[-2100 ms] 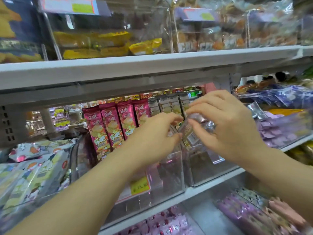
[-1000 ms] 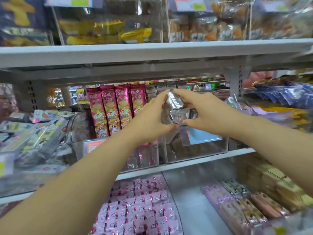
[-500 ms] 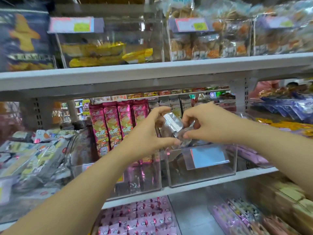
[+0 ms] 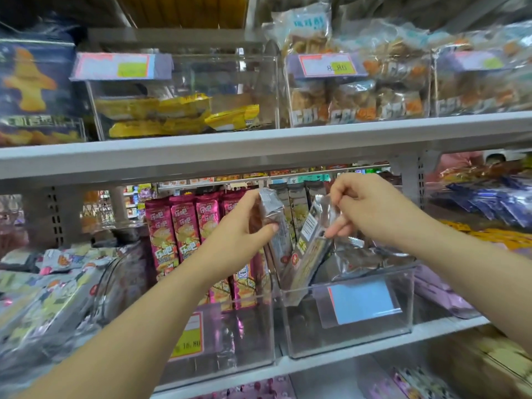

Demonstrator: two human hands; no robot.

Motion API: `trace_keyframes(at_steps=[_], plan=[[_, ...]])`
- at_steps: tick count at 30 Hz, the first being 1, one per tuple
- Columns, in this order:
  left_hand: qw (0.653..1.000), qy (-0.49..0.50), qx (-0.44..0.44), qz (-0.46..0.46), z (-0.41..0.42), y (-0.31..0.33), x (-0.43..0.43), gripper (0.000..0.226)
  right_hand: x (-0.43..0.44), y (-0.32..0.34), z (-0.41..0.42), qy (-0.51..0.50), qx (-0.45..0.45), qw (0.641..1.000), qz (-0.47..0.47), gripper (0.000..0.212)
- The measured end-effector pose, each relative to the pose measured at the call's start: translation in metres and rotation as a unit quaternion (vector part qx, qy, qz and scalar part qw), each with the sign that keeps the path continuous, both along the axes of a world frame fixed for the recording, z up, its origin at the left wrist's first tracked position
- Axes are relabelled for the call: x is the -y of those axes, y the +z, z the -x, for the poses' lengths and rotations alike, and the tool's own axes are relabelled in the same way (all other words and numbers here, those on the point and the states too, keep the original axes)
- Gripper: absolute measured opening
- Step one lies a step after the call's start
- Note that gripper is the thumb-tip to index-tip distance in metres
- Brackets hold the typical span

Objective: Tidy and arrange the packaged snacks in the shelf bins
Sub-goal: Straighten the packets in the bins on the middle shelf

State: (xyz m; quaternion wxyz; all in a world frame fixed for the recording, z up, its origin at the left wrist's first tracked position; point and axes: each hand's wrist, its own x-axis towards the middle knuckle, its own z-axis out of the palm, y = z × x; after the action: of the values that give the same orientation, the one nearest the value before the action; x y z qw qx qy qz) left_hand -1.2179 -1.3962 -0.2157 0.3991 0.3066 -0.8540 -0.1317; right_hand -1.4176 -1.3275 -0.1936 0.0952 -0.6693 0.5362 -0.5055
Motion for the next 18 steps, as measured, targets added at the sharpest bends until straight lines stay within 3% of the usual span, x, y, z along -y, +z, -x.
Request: trace_keyframes(at_steps=[3,5,8,10,13,18], plan=[[1.0,-0.001,0.004,0.007,0.002,-0.001,-0.001,0.033,-0.002,-0.004,-0.003,0.002,-0.004,1.0,0.007,0.012],[1.0,-0.01,-0.015,0.009,0.002,-0.002,-0.002,0.034,-0.007,-0.005,-0.004,-0.063,-0.097,0.992,0.058,0.019],[0.999,-0.006,-0.042,0.005,-0.001,-0.002,-0.002,0.037,-0.017,-0.002,-0.004,-0.164,-0.222,0.939,0.206,0.025],[0.998,0.004,-0.059,0.001,-0.004,-0.002,-0.001,0.042,-0.019,-0.003,-0.001,-0.179,-0.268,0.91,0.259,0.02],[0.997,0.019,-0.075,-0.019,-0.008,-0.002,-0.002,0.044,-0.015,-0.012,0.005,-0.187,-0.334,0.885,0.265,0.011],[0.993,0.004,-0.1,-0.066,-0.009,0.0,-0.005,0.039,-0.013,-0.019,0.011,-0.184,-0.34,0.892,0.234,0.011]])
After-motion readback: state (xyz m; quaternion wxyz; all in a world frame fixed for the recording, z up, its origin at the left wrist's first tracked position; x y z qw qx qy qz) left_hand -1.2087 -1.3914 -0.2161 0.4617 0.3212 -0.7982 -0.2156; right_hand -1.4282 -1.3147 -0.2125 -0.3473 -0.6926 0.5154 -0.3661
